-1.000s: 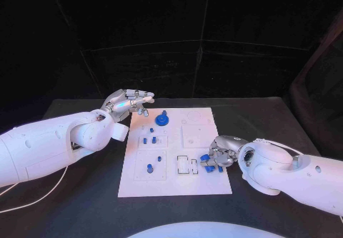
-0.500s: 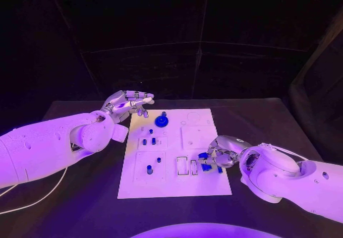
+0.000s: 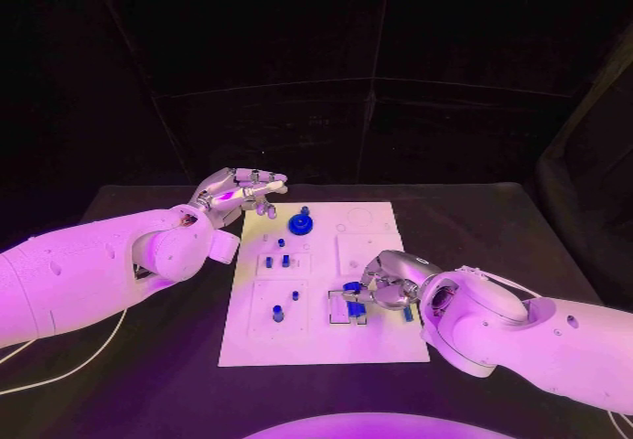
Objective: Assemble the parts on the task board
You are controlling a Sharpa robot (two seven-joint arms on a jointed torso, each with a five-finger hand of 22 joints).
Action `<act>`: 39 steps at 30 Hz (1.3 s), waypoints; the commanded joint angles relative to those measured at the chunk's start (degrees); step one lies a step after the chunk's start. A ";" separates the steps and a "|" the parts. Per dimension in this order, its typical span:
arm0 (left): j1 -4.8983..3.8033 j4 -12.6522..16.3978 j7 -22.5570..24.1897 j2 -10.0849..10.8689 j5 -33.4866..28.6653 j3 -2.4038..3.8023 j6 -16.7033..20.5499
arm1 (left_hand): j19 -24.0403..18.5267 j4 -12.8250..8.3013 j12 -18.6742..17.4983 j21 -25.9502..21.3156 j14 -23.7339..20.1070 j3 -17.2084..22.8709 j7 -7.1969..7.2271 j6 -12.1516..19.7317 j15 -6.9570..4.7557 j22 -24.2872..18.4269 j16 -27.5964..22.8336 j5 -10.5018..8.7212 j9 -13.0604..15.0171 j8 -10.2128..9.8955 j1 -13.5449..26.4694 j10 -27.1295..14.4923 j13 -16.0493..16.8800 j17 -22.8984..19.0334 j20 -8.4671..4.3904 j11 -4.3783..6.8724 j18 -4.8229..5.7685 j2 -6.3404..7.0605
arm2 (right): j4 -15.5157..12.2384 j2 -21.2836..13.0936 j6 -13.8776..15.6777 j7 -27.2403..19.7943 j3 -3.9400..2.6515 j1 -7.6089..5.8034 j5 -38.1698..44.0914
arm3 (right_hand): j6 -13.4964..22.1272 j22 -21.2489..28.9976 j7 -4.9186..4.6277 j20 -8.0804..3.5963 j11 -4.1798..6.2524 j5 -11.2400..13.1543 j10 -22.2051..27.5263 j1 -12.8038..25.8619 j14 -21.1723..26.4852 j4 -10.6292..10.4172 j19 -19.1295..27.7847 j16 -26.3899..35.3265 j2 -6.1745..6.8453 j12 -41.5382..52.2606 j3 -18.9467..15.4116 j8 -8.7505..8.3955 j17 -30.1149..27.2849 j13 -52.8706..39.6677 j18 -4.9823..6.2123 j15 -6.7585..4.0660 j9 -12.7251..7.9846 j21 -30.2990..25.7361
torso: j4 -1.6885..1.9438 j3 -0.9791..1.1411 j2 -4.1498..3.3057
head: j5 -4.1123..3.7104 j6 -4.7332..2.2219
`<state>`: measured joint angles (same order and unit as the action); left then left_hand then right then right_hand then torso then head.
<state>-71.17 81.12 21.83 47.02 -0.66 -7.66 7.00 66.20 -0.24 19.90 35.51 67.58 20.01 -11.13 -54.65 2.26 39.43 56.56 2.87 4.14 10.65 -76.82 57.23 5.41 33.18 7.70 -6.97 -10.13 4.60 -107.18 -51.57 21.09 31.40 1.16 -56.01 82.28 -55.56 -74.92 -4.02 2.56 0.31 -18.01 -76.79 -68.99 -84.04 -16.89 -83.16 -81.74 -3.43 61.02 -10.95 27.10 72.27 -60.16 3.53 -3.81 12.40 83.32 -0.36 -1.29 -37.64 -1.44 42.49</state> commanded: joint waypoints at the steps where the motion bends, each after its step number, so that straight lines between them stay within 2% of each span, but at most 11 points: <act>1: -0.08 0.19 0.21 -0.06 -0.15 0.05 -0.68 | -0.46 0.00 0.17 -0.29 -0.35 -0.27 -0.15 0.37 -0.13 -0.06 -0.38 0.03 -0.09 0.20 -0.31 -0.47 0.02 -0.06 0.05 -0.10 -0.30 -0.36 | 0.42 0.98 -2.46 0.66 -0.03 -0.08 -1.15 | -0.59 -4.58 0.02 -0.15 0.03 0.31 -0.64 0.52 -2.99 0.13 -0.34 -0.40 -0.40 0.04 -0.59 0.25 0.19 -0.10 -0.91 -0.27 0.17 0.28 | 0.00 0.02 -0.01 | 0.07 0.07; 14: -0.09 0.25 0.16 0.00 -0.15 0.05 -0.71 | -0.46 0.00 0.17 -0.29 -0.35 -0.27 -0.15 0.37 -0.13 -0.06 -0.38 0.03 -0.09 0.20 -0.31 -0.47 0.02 -0.06 0.05 -0.10 -0.30 -0.36 | 1.56 3.10 -5.49 2.47 -0.03 -0.09 -0.80 | -0.98 -4.27 0.20 -0.28 0.17 3.35 -0.66 2.87 -2.88 0.17 -0.07 -0.24 -1.17 -1.32 -3.03 0.20 0.10 0.05 -0.82 -0.39 0.99 0.05 | -0.11 0.08 0.05 | 0.42 0.29; 18: -0.09 0.25 0.14 -0.01 -0.15 0.05 -0.72 | -0.46 0.00 0.17 -0.29 -0.35 -0.27 -0.15 0.37 -0.13 -0.06 -0.38 0.03 -0.09 0.20 -0.31 -0.47 0.02 -0.06 0.05 -0.10 -0.30 -0.36 | 1.85 3.35 -5.03 2.59 -0.03 -0.09 -0.21 | -0.90 -3.89 0.17 -0.29 0.15 8.90 -0.42 4.37 -2.77 0.22 0.22 0.04 -1.20 -2.53 -4.85 0.03 -0.27 0.45 -0.73 -0.38 1.45 -0.24 | -0.17 0.11 0.10 | 0.47 0.34; 21: -0.09 0.26 0.12 0.02 -0.15 0.05 -0.71 | -0.46 0.00 0.17 -0.29 -0.35 -0.27 -0.15 0.37 -0.13 -0.06 -0.38 0.03 -0.09 0.20 -0.31 -0.47 0.02 -0.06 0.05 -0.10 -0.30 -0.36 | 2.06 3.44 -4.08 2.46 -0.03 -0.09 0.45 | 0.21 -1.93 -0.23 -0.18 -0.19 14.87 2.00 7.41 -2.34 0.08 1.51 1.00 1.82 -7.86 -6.95 -0.64 -1.89 4.83 -0.26 -0.17 1.47 -1.54 | -0.15 0.10 0.08 | 0.46 0.32; 23: -0.09 0.27 0.10 0.03 -0.15 0.05 -0.71 | -0.46 0.00 0.17 -0.29 -0.35 -0.27 -0.15 0.37 -0.13 -0.06 -0.38 0.03 -0.09 0.20 -0.31 -0.47 0.02 -0.06 0.05 -0.10 -0.30 -0.36 | 2.19 3.45 -3.49 2.38 -0.03 -0.09 1.07 | 1.57 -0.47 -0.76 0.08 -0.64 14.95 4.21 10.69 -2.07 -0.29 2.50 1.51 6.90 -12.08 -5.55 -1.39 -2.45 8.21 0.08 0.21 1.35 -2.57 | -0.16 0.09 0.11 | 0.42 0.29; 24: -0.09 0.26 0.09 0.04 -0.15 0.05 -0.71 | -0.46 0.00 0.17 -0.29 -0.35 -0.27 -0.15 0.37 -0.13 -0.06 -0.38 0.03 -0.09 0.20 -0.31 -0.47 0.02 -0.06 0.05 -0.10 -0.30 -0.36 | 2.24 3.43 -3.03 2.32 -0.03 -0.09 1.59 | 2.29 0.36 -1.13 0.34 -0.89 15.18 5.43 13.87 -1.87 -0.15 3.06 2.00 10.78 -14.49 -1.19 -1.74 -2.97 10.01 0.27 0.52 1.40 -3.23 | -0.17 0.09 0.14 | 0.44 0.31; 25: -0.09 0.27 0.08 0.05 -0.15 0.05 -0.72 | -0.46 0.00 0.17 -0.29 -0.35 -0.27 -0.15 0.37 -0.13 -0.06 -0.38 0.03 -0.09 0.20 -0.31 -0.47 0.02 -0.06 0.05 -0.10 -0.30 -0.36 | 2.25 3.41 -2.88 2.30 -0.03 -0.09 1.83 | 2.45 0.63 -1.21 0.44 -0.99 15.22 5.81 14.76 -1.81 -0.16 3.23 2.17 11.71 -15.38 0.24 -1.81 -3.15 10.69 0.33 0.60 1.44 -3.44 | -0.17 0.10 0.14 | 0.46 0.32; 29: -0.09 0.28 0.05 0.07 -0.15 0.05 -0.75 | -0.46 0.00 0.17 -0.29 -0.35 -0.27 -0.15 0.37 -0.13 -0.06 -0.38 0.03 -0.09 0.20 -0.31 -0.47 0.02 -0.06 0.05 -0.10 -0.30 -0.36 | 2.13 3.19 -2.56 2.03 -0.03 -0.09 2.47 | 2.22 0.80 -1.13 0.55 -1.04 15.05 5.63 13.51 -1.83 -0.09 3.29 2.37 10.82 -15.73 1.45 -1.61 -3.33 10.94 0.38 0.60 1.67 -3.61 | -0.19 0.13 0.14 | 0.51 0.35; 31: -0.09 0.27 0.03 0.09 -0.15 0.05 -0.76 | -0.46 0.00 0.17 -0.29 -0.35 -0.27 -0.15 0.37 -0.13 -0.06 -0.38 0.03 -0.09 0.20 -0.31 -0.47 0.02 -0.06 0.05 -0.10 -0.30 -0.36 | 1.99 3.00 -2.58 1.65 -0.03 -0.10 2.66 | 1.94 0.64 -1.02 0.61 -0.99 14.61 5.09 10.08 -1.95 0.12 3.11 2.45 9.13 -15.52 2.81 -1.33 -3.22 10.66 0.35 0.57 1.98 -3.55 | -0.24 0.14 0.18 | 0.56 0.39; 35: -0.09 0.27 0.03 0.11 -0.15 0.05 -0.79 | -0.46 0.00 0.17 -0.29 -0.35 -0.27 -0.15 0.37 -0.13 -0.06 -0.38 0.03 -0.09 0.20 -0.31 -0.47 0.02 -0.06 0.05 -0.10 -0.30 -0.36 | 1.43 2.20 -1.73 0.52 -0.03 -0.09 2.84 | 1.78 0.51 -0.88 0.53 -0.81 11.03 4.50 3.09 -2.07 1.96 2.93 2.57 7.69 -15.26 4.10 -0.99 -3.06 10.24 0.32 0.44 2.43 -3.52 | -0.25 0.16 0.21 | 0.49 0.36; 39: -0.09 0.19 0.03 0.17 -0.15 0.05 -0.76 | -0.50 -0.02 0.34 -0.41 -0.46 -0.34 -0.15 0.48 -0.11 -0.15 -0.38 0.03 -0.09 0.34 -0.35 -0.61 0.01 -0.14 0.08 -0.11 -0.31 -0.40 | 0.15 -0.15 1.18 -1.77 -0.03 -0.10 1.95 | 2.04 0.10 -0.88 0.45 -0.77 8.97 3.88 0.99 -2.28 1.82 2.60 2.30 6.85 -14.50 3.66 -0.95 -2.33 9.39 0.21 0.39 2.69 -3.28 | -0.37 0.22 0.29 | 0.48 0.30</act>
<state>-71.18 81.26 21.70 47.16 -0.66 -7.66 6.87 66.20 -0.24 19.90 35.28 67.58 20.02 -11.34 -54.44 2.26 39.35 56.56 2.87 4.14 10.65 -76.82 57.02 5.41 33.11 7.70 -7.18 -10.12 4.60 -106.58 -51.17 18.82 32.37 1.15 -56.03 84.12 -53.67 -74.77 -5.02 3.17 -0.35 -8.71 -72.56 -67.59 -83.82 -15.03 -80.26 -79.40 3.43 46.35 -7.03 26.11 69.84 -50.66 3.54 -3.59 15.04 79.99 -0.64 -1.12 -37.43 -0.93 42.81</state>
